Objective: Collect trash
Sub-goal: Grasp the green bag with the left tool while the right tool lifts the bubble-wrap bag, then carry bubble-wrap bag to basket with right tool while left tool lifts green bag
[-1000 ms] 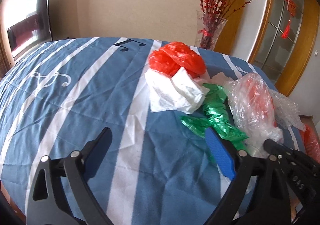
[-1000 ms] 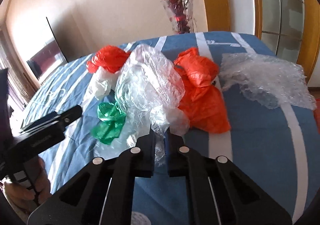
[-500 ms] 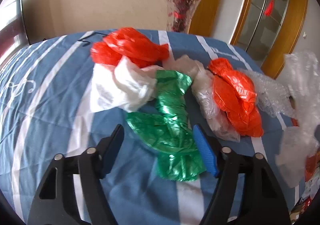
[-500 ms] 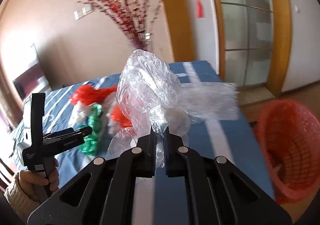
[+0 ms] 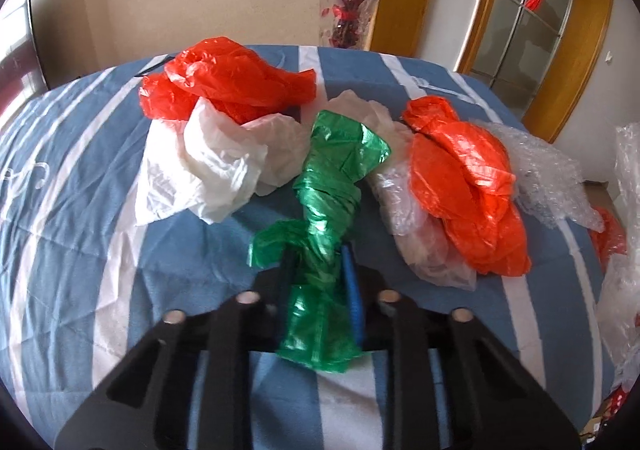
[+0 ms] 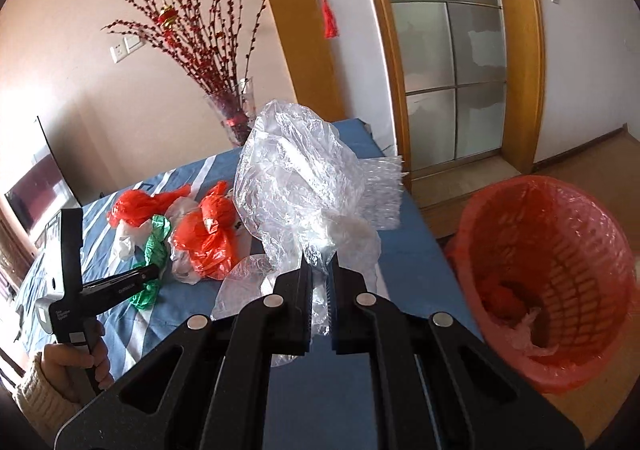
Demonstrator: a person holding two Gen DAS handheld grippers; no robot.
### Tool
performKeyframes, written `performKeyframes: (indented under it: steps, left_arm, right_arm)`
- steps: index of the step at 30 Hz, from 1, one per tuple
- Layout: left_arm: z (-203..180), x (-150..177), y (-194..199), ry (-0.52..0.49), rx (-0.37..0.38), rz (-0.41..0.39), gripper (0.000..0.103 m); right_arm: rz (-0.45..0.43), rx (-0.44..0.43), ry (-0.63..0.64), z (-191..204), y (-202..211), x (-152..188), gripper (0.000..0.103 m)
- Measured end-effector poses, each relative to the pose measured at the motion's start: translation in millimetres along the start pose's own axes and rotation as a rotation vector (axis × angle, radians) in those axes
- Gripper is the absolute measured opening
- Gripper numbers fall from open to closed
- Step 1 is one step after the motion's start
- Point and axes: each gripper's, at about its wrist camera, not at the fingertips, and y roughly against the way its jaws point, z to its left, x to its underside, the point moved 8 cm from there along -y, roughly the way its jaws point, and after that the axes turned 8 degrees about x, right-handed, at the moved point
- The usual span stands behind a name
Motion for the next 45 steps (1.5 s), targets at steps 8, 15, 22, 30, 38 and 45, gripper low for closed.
performKeyframes:
  steps: [8,15,22,30,38,45]
  left_arm:
    - [-6,3,28,0.010,0.065,-0.045,0.016]
    - [-31,-9,60,-0.014,0.130,-0.100,0.016]
    - [-79,-14,73,-0.071,0.218,-0.115,0.016]
    - [-131,-10,71,-0.127,0.300,-0.093,0.016]
    - [-184,0,62,-0.174,0.390,-0.053,0.016]
    - [-228,8,50,-0.214,0.456,-0.017,0.016]
  right_arm:
    - [-0.024,0.026,-0.031,-18,11,-5,0.007]
    - [-0.049,0.055,-0.059,-35,19,-10,0.007]
    - [-0.066,0.086,-0.078,-51,25,-10,0.007]
    - [-0.081,0.122,-0.108,-73,30,-11,0.007]
    - [-0.088,0.163,-0.143,-100,34,-10,0.007]
    - [-0.099,0.209,-0.179,-127,38,-9,0.007]
